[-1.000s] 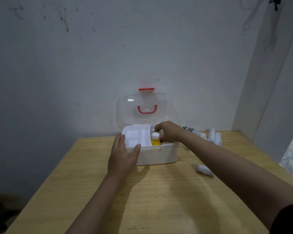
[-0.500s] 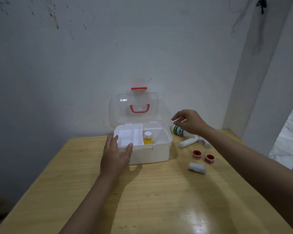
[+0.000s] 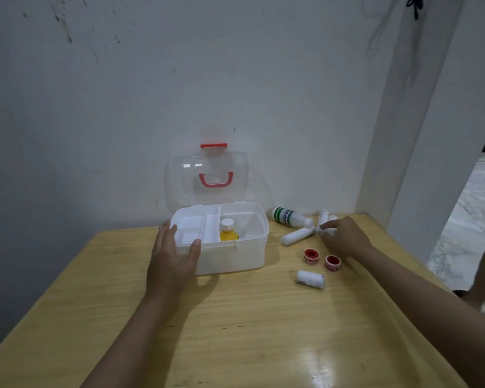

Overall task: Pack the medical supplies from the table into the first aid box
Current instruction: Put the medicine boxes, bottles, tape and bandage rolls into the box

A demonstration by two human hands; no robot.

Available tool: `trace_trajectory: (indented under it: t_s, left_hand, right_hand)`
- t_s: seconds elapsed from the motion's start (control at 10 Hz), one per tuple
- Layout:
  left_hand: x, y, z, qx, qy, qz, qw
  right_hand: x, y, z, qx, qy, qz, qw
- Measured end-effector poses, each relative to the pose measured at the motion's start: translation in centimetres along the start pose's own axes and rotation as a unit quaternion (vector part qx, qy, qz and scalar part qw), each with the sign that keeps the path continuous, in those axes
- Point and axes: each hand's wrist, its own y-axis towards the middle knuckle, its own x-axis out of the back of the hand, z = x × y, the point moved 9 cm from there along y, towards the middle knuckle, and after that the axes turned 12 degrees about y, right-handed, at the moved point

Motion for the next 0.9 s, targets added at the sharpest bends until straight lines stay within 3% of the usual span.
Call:
trace_trajectory:
  t_s: [0.2, 0.4, 0.7, 0.9]
  left_hand:
    - [0.0, 0.1, -0.1, 0.006, 0.001, -0.003, 1.000]
    - [-0.1, 0.1, -0.2, 0.008, 0.001, 0.000, 1.000]
    - [0.1, -0.1, 0.0, 0.007, -0.008, -0.006, 1.000]
    - [0.0, 0.1, 0.0, 0.006, 0.001, -0.007, 1.000]
  right_hand:
    - [0.4, 0.0, -0.9, -0.030, 0.006, -0.101, 0.994]
    - [0.7, 0.4, -1.4, -0.057, -0.019, -0.145, 0.988]
    - [-0.2, 0.9, -1.6, -0.056, -0.061, -0.125, 0.989]
    - [0.1, 1.0, -1.7, -0.028, -0.018, -0.152, 0.988]
